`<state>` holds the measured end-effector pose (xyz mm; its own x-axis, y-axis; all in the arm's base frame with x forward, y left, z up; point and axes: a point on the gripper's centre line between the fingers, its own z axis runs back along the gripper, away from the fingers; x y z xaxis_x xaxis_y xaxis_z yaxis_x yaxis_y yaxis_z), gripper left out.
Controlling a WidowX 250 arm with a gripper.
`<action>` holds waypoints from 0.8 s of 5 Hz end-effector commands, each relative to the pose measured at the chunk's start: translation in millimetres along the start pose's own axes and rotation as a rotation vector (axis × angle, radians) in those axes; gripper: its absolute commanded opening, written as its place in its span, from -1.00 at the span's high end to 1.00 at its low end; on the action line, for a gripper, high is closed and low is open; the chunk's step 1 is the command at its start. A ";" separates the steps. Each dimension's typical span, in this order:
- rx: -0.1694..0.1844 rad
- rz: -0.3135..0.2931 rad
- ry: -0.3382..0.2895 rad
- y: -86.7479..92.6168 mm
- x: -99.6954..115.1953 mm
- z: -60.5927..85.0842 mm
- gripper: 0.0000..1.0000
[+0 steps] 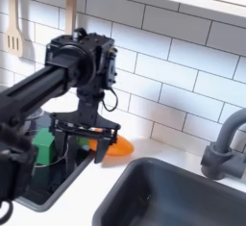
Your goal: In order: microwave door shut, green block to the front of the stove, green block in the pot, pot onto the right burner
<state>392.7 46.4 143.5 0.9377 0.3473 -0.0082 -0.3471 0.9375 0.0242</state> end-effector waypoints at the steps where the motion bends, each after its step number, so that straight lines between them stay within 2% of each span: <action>1: -0.186 0.084 -0.090 40.0 14.3 29.1 -1.00; 2: -0.188 0.099 -0.062 47.7 -3.1 34.4 -1.00; 3: -0.218 0.077 -0.083 42.8 -12.2 49.7 -1.00; 4: -0.202 0.083 -0.109 45.1 -12.4 56.5 -1.00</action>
<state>365.3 81.6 203.2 0.8963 0.4335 0.0933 -0.4121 0.8921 -0.1852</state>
